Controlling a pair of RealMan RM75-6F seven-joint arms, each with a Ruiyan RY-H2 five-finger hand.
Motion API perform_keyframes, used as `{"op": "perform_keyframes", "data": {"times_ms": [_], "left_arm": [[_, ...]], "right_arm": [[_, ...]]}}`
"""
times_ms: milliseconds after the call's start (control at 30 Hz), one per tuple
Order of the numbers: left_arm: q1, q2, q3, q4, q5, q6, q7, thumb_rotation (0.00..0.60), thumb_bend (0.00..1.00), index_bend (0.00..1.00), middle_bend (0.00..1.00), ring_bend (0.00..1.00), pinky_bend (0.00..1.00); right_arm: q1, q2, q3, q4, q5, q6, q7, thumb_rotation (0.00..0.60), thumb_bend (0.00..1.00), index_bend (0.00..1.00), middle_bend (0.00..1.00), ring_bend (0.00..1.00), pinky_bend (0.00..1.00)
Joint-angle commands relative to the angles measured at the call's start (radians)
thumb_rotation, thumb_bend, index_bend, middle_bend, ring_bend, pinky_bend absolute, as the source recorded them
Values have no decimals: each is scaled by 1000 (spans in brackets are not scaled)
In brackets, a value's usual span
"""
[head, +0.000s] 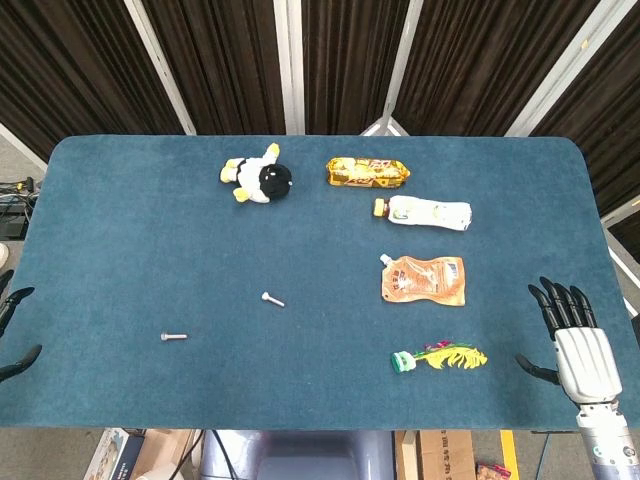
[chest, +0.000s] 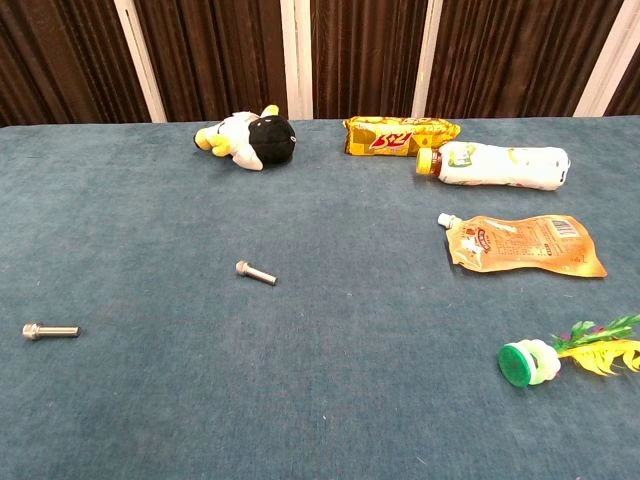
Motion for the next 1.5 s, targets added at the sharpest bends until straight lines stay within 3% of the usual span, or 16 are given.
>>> {"op": "perform_keyframes", "data": {"times_ms": [33, 767, 967, 1100, 1267, 1500], "left_arm": [[1, 0, -1, -1, -1, -1, 1, 600, 330, 186, 2, 0, 0], [-3, -10, 3, -1, 18, -19, 6, 600, 330, 182, 1, 0, 0], [-27, -6, 11, -29, 18, -77, -28, 600, 326, 179, 0, 0, 0], [-55, -14, -7, -39, -22, -126, 35, 600, 325, 225, 3, 0, 0], [-132, -14, -26, -128, -82, -265, 134, 600, 325, 260, 20, 0, 0], [-245, -76, -67, -225, -270, -425, 412, 600, 325, 263, 26, 0, 0]], "right_arm": [[1, -2, -1, 1, 0, -3, -2, 600, 115, 105, 68, 62, 0], [3, 3, 0, 0, 6, -9, 6, 600, 115, 106, 68, 62, 0], [-1, 7, 2, 0, 9, -3, 15, 600, 114, 105, 69, 62, 0], [-3, 9, 3, 0, 10, 0, 21, 600, 115, 105, 68, 62, 0], [1, 7, 4, 2, 19, -12, 19, 600, 115, 106, 68, 62, 0], [1, 2, 2, 0, 16, -12, 6, 600, 114, 106, 68, 62, 0]]}}
